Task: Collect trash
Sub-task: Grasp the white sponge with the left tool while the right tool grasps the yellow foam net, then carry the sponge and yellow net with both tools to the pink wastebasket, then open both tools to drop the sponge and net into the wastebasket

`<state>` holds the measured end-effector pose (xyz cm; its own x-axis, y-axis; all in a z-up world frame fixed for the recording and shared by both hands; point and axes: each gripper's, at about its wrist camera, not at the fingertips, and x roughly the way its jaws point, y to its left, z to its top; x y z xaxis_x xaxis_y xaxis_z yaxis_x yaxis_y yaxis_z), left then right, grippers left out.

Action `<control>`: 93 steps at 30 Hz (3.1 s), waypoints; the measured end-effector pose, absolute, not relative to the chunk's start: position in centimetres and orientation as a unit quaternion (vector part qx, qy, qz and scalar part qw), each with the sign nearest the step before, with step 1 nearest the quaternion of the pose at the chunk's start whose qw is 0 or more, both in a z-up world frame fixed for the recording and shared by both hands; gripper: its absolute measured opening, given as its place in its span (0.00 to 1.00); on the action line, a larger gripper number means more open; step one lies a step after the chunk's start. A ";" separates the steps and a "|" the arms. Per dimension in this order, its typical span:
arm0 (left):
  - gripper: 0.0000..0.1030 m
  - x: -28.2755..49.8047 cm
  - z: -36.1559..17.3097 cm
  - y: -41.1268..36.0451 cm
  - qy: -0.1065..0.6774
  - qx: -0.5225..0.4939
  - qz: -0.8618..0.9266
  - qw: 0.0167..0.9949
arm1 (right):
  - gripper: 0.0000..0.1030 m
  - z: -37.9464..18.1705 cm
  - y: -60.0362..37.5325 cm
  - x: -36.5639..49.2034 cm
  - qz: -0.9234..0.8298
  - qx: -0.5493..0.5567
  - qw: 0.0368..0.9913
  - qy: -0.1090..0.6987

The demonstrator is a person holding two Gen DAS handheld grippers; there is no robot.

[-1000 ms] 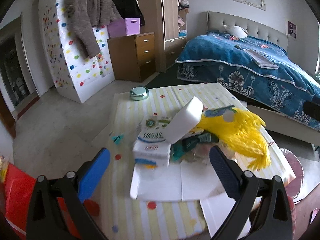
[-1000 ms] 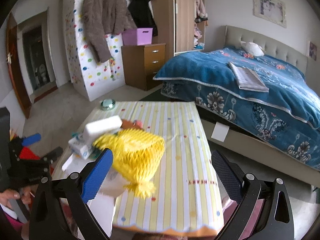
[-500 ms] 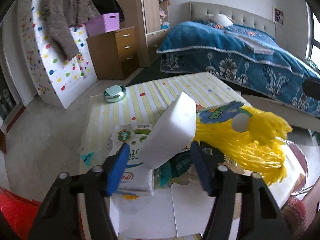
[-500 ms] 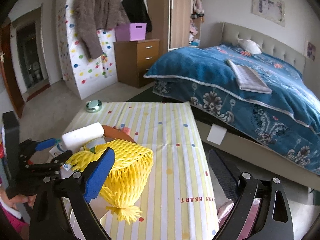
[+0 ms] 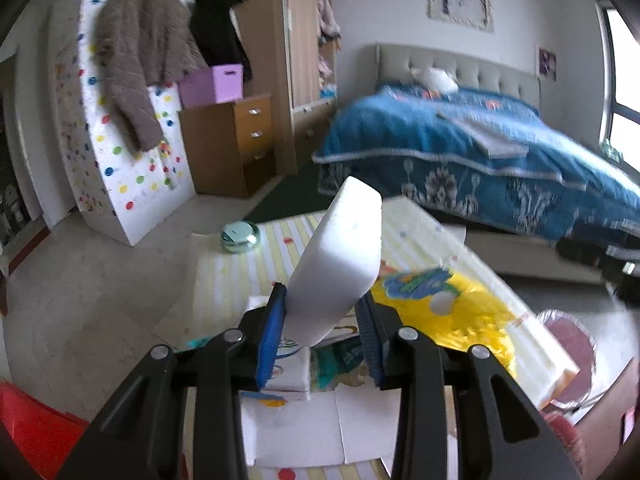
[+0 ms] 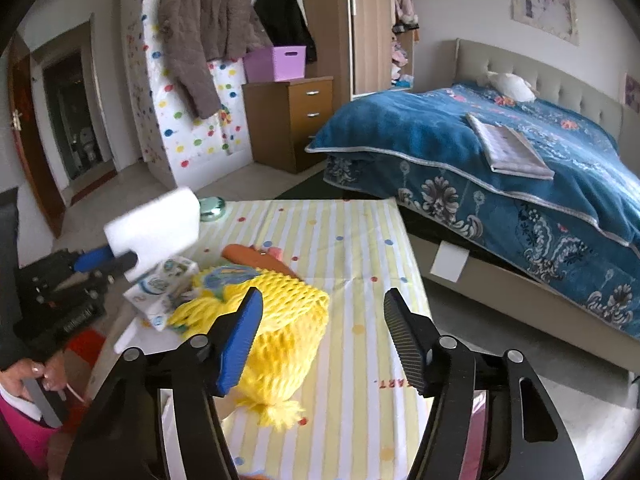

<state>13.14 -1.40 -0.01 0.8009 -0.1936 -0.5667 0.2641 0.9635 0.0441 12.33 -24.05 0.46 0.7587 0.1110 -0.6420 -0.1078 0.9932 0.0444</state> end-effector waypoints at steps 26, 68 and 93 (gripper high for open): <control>0.34 9.9 -3.0 1.7 0.333 0.005 -0.096 0.938 | 0.37 -9.3 -20.1 14.3 0.137 -0.028 0.894 0.426; 0.36 3.1 -6.2 -32.1 0.312 0.063 -0.356 0.878 | 0.13 -9.2 -49.9 -5.2 -0.243 0.098 0.875 0.408; 0.72 2.9 -5.4 -31.5 0.316 0.096 -0.351 0.876 | 0.50 -11.9 -50.8 -6.1 -0.225 0.171 0.867 0.411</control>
